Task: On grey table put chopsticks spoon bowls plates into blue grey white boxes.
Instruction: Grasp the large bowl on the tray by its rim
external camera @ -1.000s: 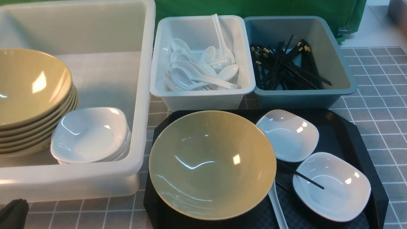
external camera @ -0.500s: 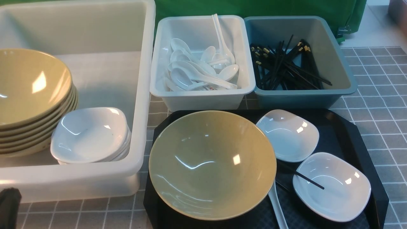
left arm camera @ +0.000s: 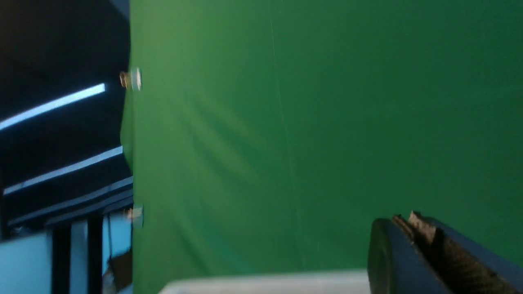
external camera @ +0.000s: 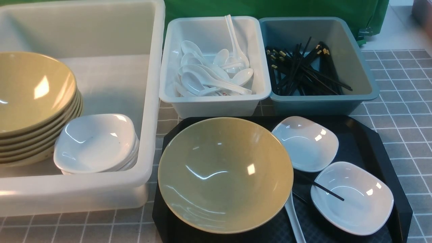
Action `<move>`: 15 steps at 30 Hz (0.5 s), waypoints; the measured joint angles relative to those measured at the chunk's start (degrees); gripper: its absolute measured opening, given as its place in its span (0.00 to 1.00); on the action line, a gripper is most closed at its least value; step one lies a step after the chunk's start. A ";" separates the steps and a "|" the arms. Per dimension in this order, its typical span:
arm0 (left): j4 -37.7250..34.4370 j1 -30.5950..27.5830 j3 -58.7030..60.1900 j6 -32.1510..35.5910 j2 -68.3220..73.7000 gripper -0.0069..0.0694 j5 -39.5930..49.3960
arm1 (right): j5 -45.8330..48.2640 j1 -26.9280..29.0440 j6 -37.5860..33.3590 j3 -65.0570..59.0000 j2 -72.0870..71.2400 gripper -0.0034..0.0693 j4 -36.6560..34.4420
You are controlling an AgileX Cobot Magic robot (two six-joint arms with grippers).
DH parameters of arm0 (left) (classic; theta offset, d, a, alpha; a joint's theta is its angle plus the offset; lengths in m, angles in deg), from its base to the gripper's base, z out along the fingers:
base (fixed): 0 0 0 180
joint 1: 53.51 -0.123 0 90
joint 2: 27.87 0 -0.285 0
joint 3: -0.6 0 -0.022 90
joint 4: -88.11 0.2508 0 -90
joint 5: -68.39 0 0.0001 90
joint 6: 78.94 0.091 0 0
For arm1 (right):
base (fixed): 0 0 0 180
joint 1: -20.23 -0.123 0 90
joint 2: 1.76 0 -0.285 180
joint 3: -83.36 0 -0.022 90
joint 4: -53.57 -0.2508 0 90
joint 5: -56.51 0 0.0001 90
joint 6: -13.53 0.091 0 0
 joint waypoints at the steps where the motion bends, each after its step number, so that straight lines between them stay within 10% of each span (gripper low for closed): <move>1: 0.00 0.00 0.00 -1.48 0.00 0.08 -2.45 | -1.87 0.00 2.38 0.00 0.00 0.37 -0.16; 7: 0.00 0.00 -2.82 -12.91 0.00 0.08 -7.74 | -6.79 0.00 7.39 0.20 0.00 0.37 -0.64; 15: 0.00 0.00 -33.35 -6.83 15.87 0.08 19.40 | 19.90 0.02 3.72 18.54 1.17 0.19 -0.84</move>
